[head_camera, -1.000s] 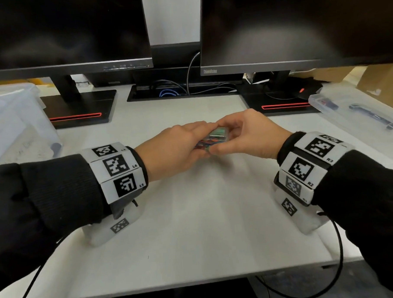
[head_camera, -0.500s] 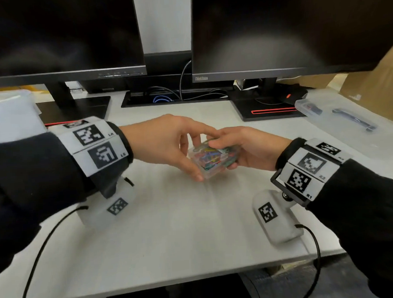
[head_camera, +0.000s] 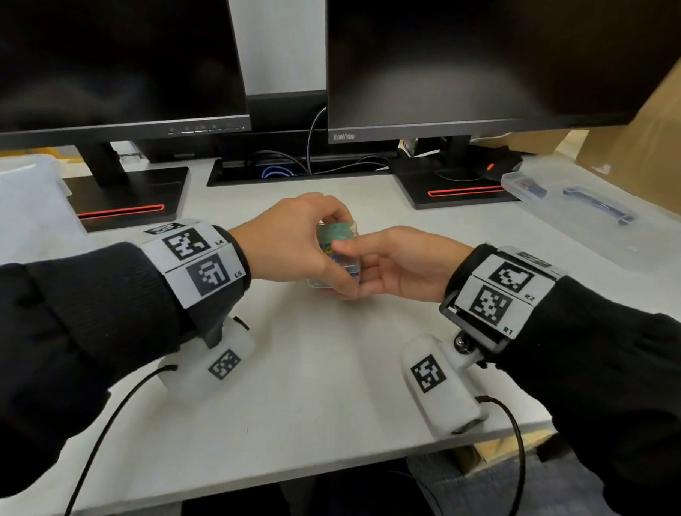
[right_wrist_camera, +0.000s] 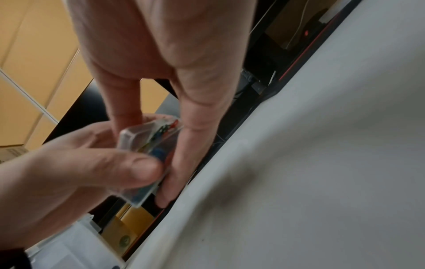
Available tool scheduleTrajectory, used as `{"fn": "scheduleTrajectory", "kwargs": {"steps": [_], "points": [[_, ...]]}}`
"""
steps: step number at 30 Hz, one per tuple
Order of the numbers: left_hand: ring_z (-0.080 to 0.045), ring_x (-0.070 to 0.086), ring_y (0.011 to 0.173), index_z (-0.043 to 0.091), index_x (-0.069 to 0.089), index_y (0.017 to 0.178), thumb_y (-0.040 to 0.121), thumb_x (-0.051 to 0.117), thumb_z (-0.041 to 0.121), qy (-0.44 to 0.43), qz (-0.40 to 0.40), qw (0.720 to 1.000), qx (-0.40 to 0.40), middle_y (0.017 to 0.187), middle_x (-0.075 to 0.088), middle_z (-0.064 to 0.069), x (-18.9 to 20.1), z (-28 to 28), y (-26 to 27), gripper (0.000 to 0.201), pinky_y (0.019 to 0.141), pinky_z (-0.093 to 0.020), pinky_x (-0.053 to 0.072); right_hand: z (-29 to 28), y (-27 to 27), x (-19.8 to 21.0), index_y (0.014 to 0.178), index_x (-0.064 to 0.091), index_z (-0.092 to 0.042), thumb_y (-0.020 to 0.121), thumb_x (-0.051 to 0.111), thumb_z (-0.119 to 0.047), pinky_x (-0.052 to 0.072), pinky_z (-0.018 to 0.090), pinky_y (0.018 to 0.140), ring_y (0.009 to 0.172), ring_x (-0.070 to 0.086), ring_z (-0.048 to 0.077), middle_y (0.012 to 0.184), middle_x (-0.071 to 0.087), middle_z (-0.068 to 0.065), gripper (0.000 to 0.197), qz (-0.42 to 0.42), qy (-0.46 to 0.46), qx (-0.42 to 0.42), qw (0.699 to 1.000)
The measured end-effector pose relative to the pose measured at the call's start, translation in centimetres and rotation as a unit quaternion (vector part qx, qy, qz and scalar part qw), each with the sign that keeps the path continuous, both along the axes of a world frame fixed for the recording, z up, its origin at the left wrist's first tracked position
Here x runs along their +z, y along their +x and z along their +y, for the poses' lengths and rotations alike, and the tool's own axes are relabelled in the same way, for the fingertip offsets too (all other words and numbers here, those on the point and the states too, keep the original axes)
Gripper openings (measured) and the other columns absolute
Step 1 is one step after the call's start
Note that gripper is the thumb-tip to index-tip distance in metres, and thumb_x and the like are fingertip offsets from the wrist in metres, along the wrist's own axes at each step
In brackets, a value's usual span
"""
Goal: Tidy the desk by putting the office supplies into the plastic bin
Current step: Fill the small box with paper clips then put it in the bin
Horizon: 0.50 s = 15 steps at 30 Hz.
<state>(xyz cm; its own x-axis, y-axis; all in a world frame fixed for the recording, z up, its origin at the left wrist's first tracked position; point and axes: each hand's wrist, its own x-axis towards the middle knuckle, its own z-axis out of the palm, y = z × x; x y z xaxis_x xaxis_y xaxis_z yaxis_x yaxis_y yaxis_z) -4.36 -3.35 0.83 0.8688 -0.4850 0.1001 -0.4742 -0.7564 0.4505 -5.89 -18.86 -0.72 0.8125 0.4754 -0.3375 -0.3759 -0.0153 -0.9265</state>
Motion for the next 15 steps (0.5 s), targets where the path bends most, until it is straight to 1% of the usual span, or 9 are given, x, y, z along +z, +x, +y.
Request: {"fn": "scheduleTrajectory", "kwargs": {"steps": [2,4,6,9,11,13,15], "points": [[-0.012,0.05,0.096,0.025,0.057,0.114,0.053,0.087,0.039,0.001,-0.006,1.0,0.012,0.109,0.052,0.006,-0.3,-0.2,0.0,0.07,0.075,-0.016,0.04,0.1,-0.1,-0.1,0.116,0.054,0.003,0.093,0.048,-0.01,0.053,0.032,0.082,0.09,0.063,0.027,0.1,0.063,0.018,0.027,-0.002,0.004,-0.001,1.0],[-0.012,0.05,0.098,0.024,0.056,0.118,0.054,0.086,0.04,0.003,-0.015,1.0,0.014,0.111,0.051,0.005,-0.6,-0.3,-0.1,0.072,0.076,-0.015,0.039,0.2,-0.1,-0.2,0.117,0.053,0.004,0.093,0.047,-0.009,0.052,0.033,0.085,0.095,0.061,0.03,0.102,0.062,0.019,0.028,-0.013,-0.004,-0.002,1.0],[-0.013,0.05,0.101,0.022,0.056,0.12,0.058,0.084,0.039,0.004,-0.027,1.0,0.011,0.112,0.055,0.004,-0.7,-0.4,-0.2,0.07,0.078,-0.02,0.041,0.1,-0.1,-0.3,0.118,0.053,0.006,0.093,0.047,-0.009,0.051,0.032,0.086,0.097,0.061,0.031,0.103,0.061,0.019,0.03,-0.024,-0.006,-0.009,1.0],[-0.014,0.053,0.101,0.023,0.055,0.123,0.062,0.082,0.039,-0.019,-0.023,0.999,0.013,0.11,0.06,0.005,-1.0,-0.3,-0.3,0.068,0.082,-0.021,0.042,0.0,-0.1,-0.3,0.109,0.056,0.002,0.093,0.045,-0.01,0.055,0.028,0.079,0.088,0.062,0.026,0.097,0.062,0.016,0.023,-0.024,0.001,-0.015,1.0],[-0.013,0.057,0.1,0.026,0.054,0.123,0.062,0.082,0.036,-0.058,0.005,0.998,0.019,0.11,0.061,0.006,-1.2,-0.2,-0.2,0.068,0.08,-0.016,0.043,-0.1,-0.2,-0.1,0.106,0.057,0.0,0.094,0.042,-0.01,0.056,0.028,0.076,0.088,0.061,0.025,0.098,0.062,0.016,0.021,-0.01,0.016,-0.014,1.0],[-0.01,0.057,0.099,0.028,0.052,0.125,0.062,0.083,0.033,-0.083,0.036,0.996,0.017,0.111,0.061,0.008,-1.4,0.0,-0.2,0.07,0.079,-0.009,0.041,-0.3,-0.3,0.1,0.111,0.055,0.003,0.094,0.04,-0.007,0.055,0.032,0.08,0.093,0.061,0.03,0.103,0.062,0.019,0.025,0.011,0.035,-0.014,0.999],[-0.006,0.056,0.098,0.03,0.051,0.126,0.06,0.085,0.029,-0.101,0.063,0.993,0.011,0.112,0.059,0.01,-1.4,0.2,-0.1,0.074,0.075,-0.003,0.041,-0.4,-0.3,0.2,0.118,0.051,0.009,0.092,0.037,-0.003,0.053,0.036,0.083,0.101,0.061,0.037,0.109,0.06,0.025,0.032,0.021,0.048,-0.013,0.999]]}}
